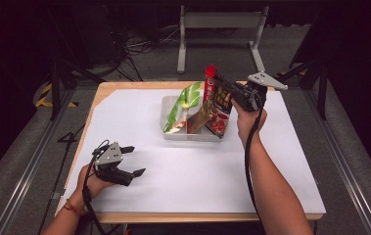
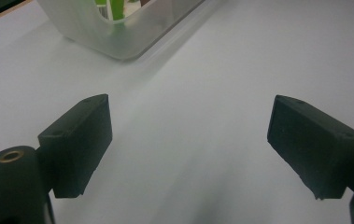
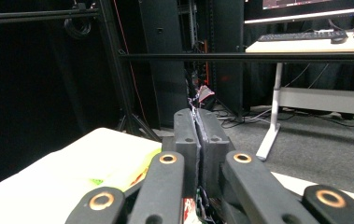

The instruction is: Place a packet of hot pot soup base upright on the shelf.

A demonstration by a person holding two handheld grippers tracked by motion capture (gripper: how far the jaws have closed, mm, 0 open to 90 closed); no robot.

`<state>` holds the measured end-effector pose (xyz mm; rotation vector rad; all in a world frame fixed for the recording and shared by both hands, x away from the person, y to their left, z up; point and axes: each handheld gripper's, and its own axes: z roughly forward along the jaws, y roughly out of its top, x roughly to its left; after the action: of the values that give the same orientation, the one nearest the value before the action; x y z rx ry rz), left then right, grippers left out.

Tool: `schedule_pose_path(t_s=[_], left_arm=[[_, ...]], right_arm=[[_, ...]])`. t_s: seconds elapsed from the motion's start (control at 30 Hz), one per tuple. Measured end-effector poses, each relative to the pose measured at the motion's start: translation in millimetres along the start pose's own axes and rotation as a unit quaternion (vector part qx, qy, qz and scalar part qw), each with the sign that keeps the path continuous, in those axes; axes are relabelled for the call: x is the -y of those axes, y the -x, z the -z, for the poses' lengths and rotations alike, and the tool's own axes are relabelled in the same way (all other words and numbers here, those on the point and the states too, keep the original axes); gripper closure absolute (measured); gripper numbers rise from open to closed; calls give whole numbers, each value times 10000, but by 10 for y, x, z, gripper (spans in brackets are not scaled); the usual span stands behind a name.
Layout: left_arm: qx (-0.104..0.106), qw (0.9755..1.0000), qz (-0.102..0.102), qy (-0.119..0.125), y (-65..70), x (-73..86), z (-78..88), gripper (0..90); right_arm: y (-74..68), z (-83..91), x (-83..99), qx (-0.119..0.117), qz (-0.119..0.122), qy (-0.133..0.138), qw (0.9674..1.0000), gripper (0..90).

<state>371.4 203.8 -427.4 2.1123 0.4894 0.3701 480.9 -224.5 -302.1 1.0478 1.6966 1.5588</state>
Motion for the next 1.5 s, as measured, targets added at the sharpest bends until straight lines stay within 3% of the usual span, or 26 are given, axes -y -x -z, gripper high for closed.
schedule_pose_path(t_s=[0.13,0.2,0.37,0.67,0.97,1.17,1.3,1.5], left_arm=[[-5,10000,-18,-11,5,-3,-2,148],[-3,10000,-30,-20,12,-5,-1,148],[16,10000,-27,-42,12,-4,-10,147],[-8,10000,-38,-65,18,-5,-17,146],[-4,10000,-19,-80,15,-2,-24,147],[-7,9999,-27,-105,16,-3,-30,146],[-14,9999,-26,-117,15,0,-31,146],[-15,9999,-33,-113,15,2,-27,146]], right_arm=[[-25,12,-3,-14,141,-140,9998,795],[-28,47,2,114,292,-202,9993,662],[74,164,19,92,273,-285,9992,621],[131,402,70,-12,250,-265,9993,637],[169,587,283,-93,380,-534,9978,781],[166,588,509,-251,486,-854,9948,897],[147,571,595,-359,457,-985,9934,900],[16,492,807,-609,646,-1374,9865,900]])
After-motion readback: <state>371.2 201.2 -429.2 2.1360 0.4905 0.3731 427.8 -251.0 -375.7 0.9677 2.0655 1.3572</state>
